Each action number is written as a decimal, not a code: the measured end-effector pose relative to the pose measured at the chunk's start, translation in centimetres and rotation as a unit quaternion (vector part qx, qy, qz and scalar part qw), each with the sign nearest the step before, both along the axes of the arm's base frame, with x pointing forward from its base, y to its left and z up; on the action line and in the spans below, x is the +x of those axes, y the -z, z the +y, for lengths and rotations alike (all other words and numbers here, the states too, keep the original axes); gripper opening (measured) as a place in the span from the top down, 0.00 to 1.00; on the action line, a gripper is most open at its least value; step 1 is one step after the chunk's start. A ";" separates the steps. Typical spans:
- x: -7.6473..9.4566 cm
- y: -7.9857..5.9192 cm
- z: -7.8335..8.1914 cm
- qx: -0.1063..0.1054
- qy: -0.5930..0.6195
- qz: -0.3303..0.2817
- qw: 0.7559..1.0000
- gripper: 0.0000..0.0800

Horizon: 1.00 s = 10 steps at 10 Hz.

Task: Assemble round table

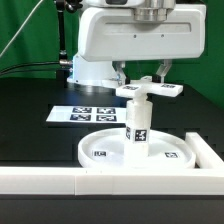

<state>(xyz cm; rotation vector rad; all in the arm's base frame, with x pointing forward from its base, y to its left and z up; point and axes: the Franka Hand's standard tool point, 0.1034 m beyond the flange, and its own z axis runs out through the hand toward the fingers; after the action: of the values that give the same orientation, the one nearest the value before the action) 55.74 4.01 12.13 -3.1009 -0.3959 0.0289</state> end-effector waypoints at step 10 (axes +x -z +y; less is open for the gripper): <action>0.3 1.6 -0.3 -0.004 -0.012 -0.010 1.000 0.45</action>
Offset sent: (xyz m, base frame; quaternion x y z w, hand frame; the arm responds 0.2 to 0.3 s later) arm -0.0004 0.0064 -0.0140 0.0085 0.0080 -0.0089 0.9999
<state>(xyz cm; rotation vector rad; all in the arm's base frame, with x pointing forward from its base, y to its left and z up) 56.01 3.72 10.57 -3.1069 -0.4355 0.0015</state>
